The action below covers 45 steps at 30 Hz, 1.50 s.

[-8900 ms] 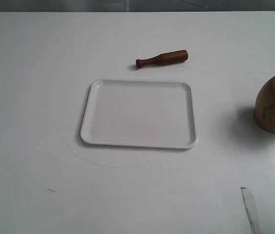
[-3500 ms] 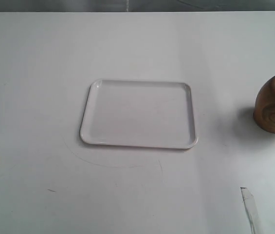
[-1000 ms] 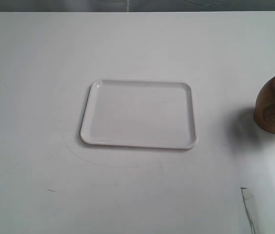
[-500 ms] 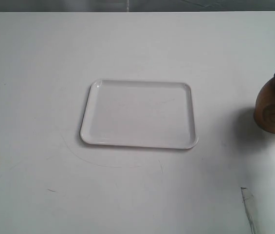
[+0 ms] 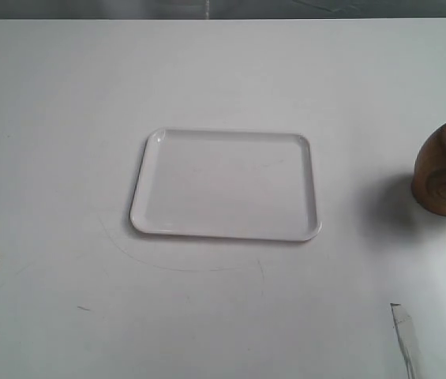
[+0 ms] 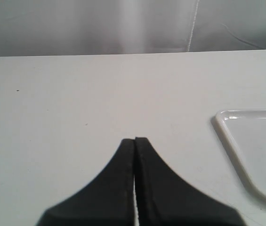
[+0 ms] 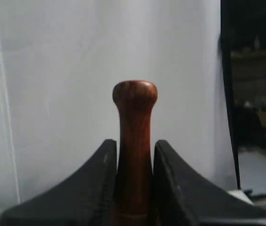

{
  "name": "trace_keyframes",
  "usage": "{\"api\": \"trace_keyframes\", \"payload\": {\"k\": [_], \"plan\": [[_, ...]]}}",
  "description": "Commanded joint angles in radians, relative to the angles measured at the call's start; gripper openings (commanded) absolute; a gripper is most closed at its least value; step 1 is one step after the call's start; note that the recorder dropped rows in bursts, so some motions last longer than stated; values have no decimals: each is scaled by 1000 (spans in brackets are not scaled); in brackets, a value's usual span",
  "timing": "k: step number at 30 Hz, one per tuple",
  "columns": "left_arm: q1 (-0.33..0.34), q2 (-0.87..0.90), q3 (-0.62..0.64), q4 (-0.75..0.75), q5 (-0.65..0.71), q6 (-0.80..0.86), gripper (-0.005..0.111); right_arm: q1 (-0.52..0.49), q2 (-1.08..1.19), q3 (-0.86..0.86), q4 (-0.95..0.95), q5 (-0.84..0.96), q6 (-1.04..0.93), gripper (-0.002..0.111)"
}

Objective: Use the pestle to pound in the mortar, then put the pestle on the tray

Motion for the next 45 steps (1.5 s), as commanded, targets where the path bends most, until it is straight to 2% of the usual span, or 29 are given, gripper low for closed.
{"api": "trace_keyframes", "payload": {"k": [1, 6, 11, 15, 17, 22, 27, 29, 33, 35, 40, 43, 45], "plan": [[-8, -1, 1, -7, -3, -8, 0, -3, -100, -12, 9, 92, -73, 0], [-8, -1, 1, -7, -3, -8, 0, -3, -5, -12, 21, 73, -102, 0], [-8, -1, 1, -7, -3, -8, 0, -3, 229, -12, 24, -17, -92, 0], [-8, -1, 1, -7, -3, -8, 0, -3, 445, -21, 38, -17, -58, 0], [-8, -1, 1, -7, -3, -8, 0, -3, 483, -23, 55, -17, -71, 0], [-8, -1, 1, -7, -3, -8, 0, -3, 371, -23, 69, -17, -100, 0], [-8, -1, 1, -7, -3, -8, 0, 1, 89, -23, -60, -17, -66, 0], [-8, -1, 1, -7, -3, -8, 0, 13, -7, -23, -163, -17, -9, 0], [-8, -1, 1, -7, -3, -8, 0, 38, -136, -81, -501, -16, 98, 0], [-8, -1, 1, -7, -3, -8, 0, 51, -161, -151, -672, 122, 216, 0], [-8, -1, 1, -7, -3, -8, 0, 143, -113, -420, -1285, 552, 710, 0], [-8, -1, 1, -7, -3, -8, 0, 234, -43, -552, -1687, 621, 1036, 0], [-8, -1, 1, -7, -3, -8, 0, 303, 15, -633, -1849, 639, 1230, 0]]}}
